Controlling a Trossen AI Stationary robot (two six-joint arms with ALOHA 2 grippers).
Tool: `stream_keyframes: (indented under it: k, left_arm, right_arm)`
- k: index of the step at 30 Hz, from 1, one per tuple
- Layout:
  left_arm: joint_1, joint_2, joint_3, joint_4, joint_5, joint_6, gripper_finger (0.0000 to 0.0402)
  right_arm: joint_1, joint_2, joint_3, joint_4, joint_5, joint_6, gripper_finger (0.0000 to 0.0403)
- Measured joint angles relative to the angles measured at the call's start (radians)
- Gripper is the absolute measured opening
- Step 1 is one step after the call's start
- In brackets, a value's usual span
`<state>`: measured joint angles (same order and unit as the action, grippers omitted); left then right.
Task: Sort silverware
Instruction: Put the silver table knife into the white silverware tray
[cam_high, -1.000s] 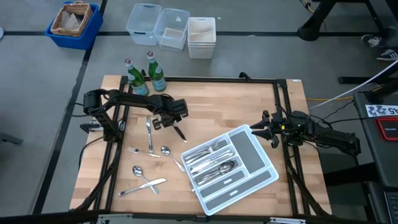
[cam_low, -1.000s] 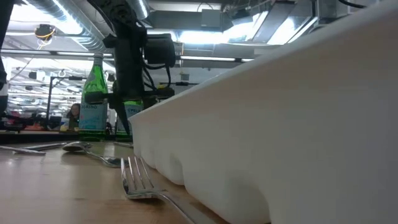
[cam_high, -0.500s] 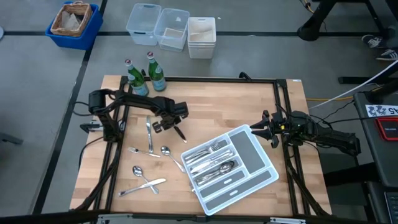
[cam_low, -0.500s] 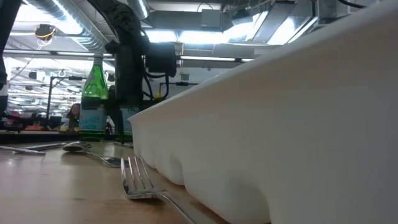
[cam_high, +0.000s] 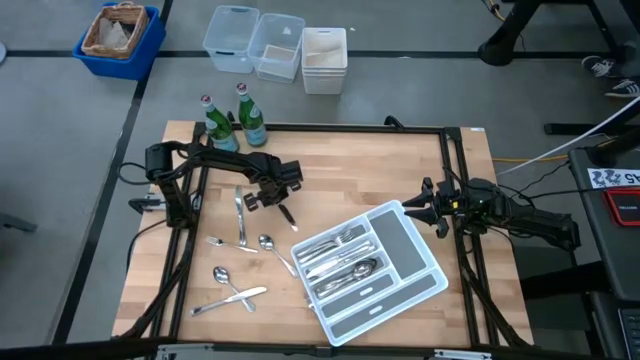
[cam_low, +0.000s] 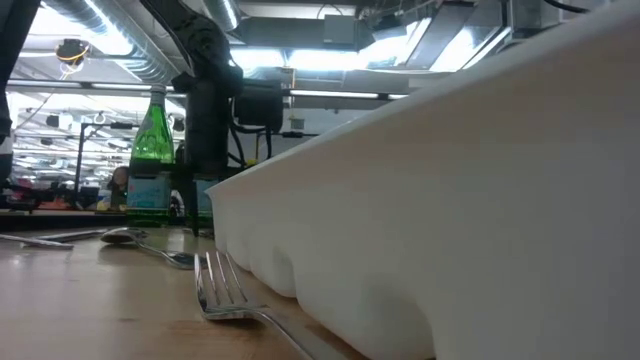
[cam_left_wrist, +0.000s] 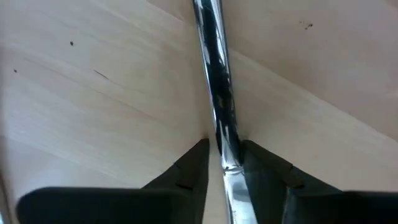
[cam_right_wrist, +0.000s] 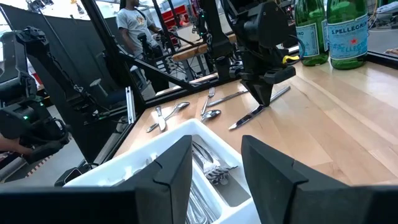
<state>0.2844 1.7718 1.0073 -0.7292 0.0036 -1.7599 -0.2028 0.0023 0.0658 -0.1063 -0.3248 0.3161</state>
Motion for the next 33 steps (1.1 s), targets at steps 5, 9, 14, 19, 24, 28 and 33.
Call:
stream_keyframes:
  k: [5,9,14,19,24,28,33]
  left_arm:
    - [0.000,0.000,0.000,-0.017,0.004,0.051,0.0044]
    - [0.000,0.000,0.000,-0.033,0.006,0.148,0.0020]
    - [0.000,0.001,0.000,-0.034,-0.001,0.256,0.0021]
    - [-0.001,0.002,0.000,-0.036,-0.003,0.346,0.0022]
    - [0.003,0.005,0.020,-0.043,-0.004,0.441,0.0019]
    - [0.020,0.009,0.044,-0.044,-0.012,0.516,0.0025]
    - [0.052,0.008,0.074,-0.041,-0.013,0.607,0.0020]
  right_arm:
    - [0.000,0.000,0.000,0.000,0.000,0.000,0.0143]
    - [0.000,0.000,0.000,0.000,0.000,0.000,0.0143]
    - [0.000,0.000,0.000,0.000,0.000,0.000,0.0143]
    - [0.000,0.000,0.000,0.000,0.000,0.000,0.0143]
    - [0.000,0.000,0.000,0.000,0.000,0.000,0.0143]
    - [0.000,0.000,0.000,0.000,0.000,0.000,0.0143]
    - [0.000,0.000,0.000,0.000,0.000,0.000,0.0143]
